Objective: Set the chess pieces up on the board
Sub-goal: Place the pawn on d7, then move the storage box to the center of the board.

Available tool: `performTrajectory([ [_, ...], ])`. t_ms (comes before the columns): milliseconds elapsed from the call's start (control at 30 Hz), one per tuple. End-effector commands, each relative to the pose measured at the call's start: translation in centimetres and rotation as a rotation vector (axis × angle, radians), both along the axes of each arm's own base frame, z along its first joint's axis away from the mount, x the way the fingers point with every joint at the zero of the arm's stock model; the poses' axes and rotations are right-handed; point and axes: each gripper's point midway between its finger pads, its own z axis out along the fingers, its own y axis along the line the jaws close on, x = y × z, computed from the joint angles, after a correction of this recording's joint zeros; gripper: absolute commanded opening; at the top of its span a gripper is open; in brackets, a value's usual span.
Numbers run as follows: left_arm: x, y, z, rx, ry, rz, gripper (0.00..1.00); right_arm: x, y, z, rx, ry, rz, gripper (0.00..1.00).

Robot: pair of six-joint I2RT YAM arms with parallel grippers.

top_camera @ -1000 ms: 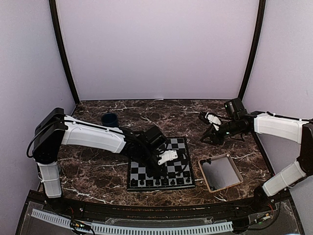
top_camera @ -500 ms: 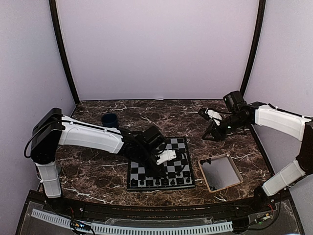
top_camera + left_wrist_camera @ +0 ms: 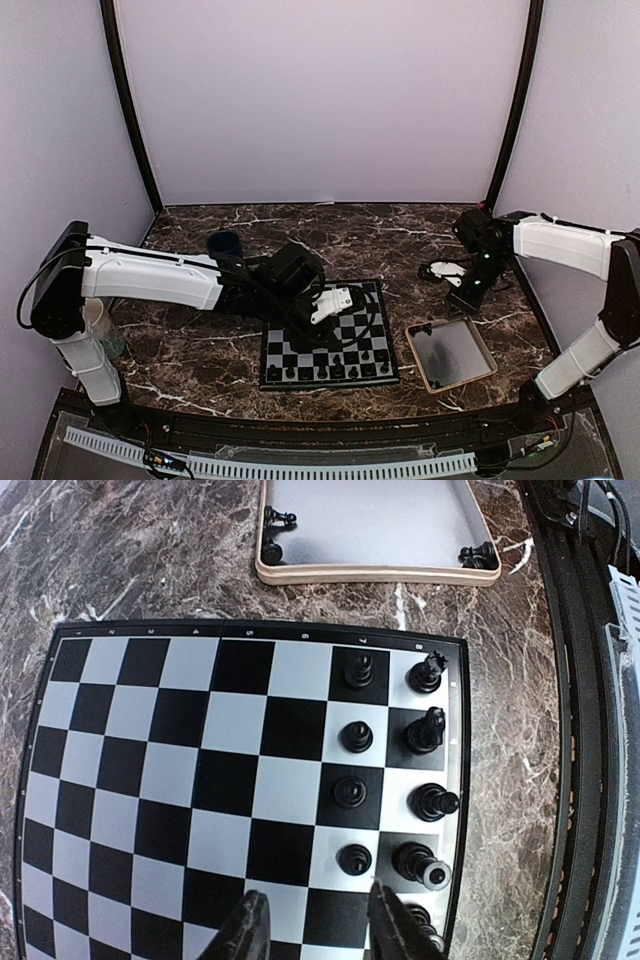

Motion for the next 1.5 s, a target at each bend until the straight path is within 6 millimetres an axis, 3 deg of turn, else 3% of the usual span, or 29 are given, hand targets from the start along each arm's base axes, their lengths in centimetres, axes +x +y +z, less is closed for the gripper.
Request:
performTrajectory([
  [0,0.2,0.3,2.5,-0.068,-0.061,0.023,0.36,1.1,-1.1,-1.5,-0.066,-0.001,-0.076,0.27],
  [200,1.8,1.1,2.7,-0.062,-0.133,0.104,0.36,0.0,1.4,-2.6,0.049,0.119,-0.059,0.28],
  [333,2.4,1.3,2.8,-0.06,-0.16,0.132,0.36,0.0,1.9,-3.9,0.06,0.142,-0.056,0.3],
  [700,2.8,1.2,2.3,-0.054,-0.17,0.143,0.36,1.7,3.5,-6.2,0.049,0.134,-0.06,0.32],
  [933,2.9,1.1,2.0,-0.045,-0.172,0.142,0.36,4.3,3.0,-7.3,-0.023,0.033,-0.112,0.33],
  [1233,3.0,1.1,1.8,-0.035,-0.17,0.141,0.36,5.8,3.2,-7.8,-0.027,0.007,-0.192,0.34],
  [1467,3.0,1.0,1.8,-0.038,-0.166,0.143,0.36,7.2,2.3,-8.5,-0.087,-0.027,-0.261,0.22],
])
